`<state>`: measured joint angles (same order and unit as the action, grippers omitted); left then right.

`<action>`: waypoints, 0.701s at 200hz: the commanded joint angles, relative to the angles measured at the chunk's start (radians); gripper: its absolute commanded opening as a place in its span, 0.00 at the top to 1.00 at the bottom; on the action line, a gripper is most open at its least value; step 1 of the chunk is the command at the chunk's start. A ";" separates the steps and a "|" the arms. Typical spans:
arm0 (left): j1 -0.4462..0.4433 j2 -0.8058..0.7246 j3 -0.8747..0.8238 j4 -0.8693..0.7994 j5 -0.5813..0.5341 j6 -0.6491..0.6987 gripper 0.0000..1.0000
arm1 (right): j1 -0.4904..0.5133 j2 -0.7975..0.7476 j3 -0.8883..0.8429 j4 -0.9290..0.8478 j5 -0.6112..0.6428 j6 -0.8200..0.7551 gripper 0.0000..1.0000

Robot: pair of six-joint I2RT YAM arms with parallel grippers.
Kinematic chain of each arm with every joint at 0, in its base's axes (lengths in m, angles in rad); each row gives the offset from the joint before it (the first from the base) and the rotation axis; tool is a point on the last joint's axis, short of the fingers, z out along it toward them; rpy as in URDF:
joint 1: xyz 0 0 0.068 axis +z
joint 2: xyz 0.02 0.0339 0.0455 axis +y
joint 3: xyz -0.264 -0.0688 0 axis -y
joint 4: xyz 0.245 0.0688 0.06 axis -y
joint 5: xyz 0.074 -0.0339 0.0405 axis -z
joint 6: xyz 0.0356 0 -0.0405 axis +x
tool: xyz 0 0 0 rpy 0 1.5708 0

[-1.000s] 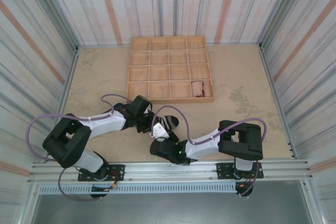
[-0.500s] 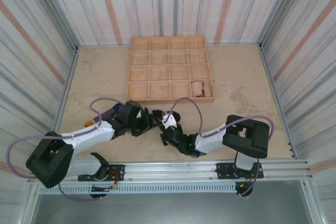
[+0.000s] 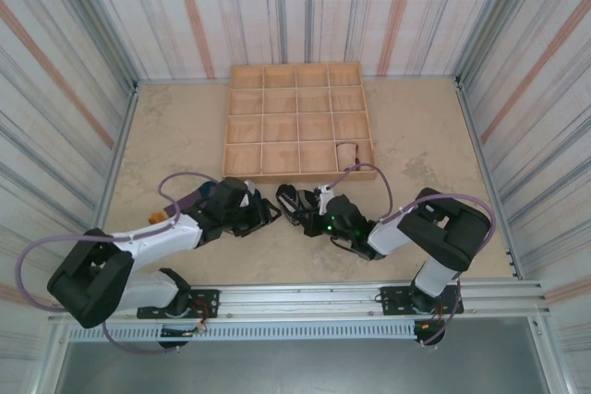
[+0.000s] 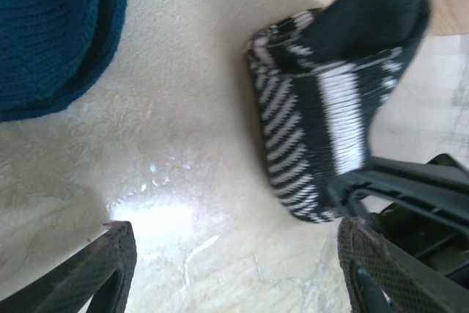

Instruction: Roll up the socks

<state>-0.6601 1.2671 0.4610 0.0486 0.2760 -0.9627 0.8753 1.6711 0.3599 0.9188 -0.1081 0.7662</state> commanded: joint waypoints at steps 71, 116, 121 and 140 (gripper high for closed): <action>-0.026 0.229 0.169 0.120 -0.049 0.102 0.31 | -0.256 0.366 -0.076 0.225 -0.376 0.353 1.00; -0.027 0.327 0.233 0.123 -0.057 0.120 0.34 | -0.267 0.382 -0.083 0.171 -0.355 0.375 1.00; -0.027 0.336 0.239 0.125 -0.058 0.120 0.34 | -0.267 0.372 -0.083 0.148 -0.346 0.376 1.00; -0.027 0.371 0.266 0.108 -0.068 0.116 0.36 | -0.268 0.335 -0.073 0.036 -0.319 0.382 1.00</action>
<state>-0.6830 1.5963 0.6815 0.1661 0.2420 -0.8707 0.6151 1.9697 0.3359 1.3823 -0.4950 1.1255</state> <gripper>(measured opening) 0.648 0.084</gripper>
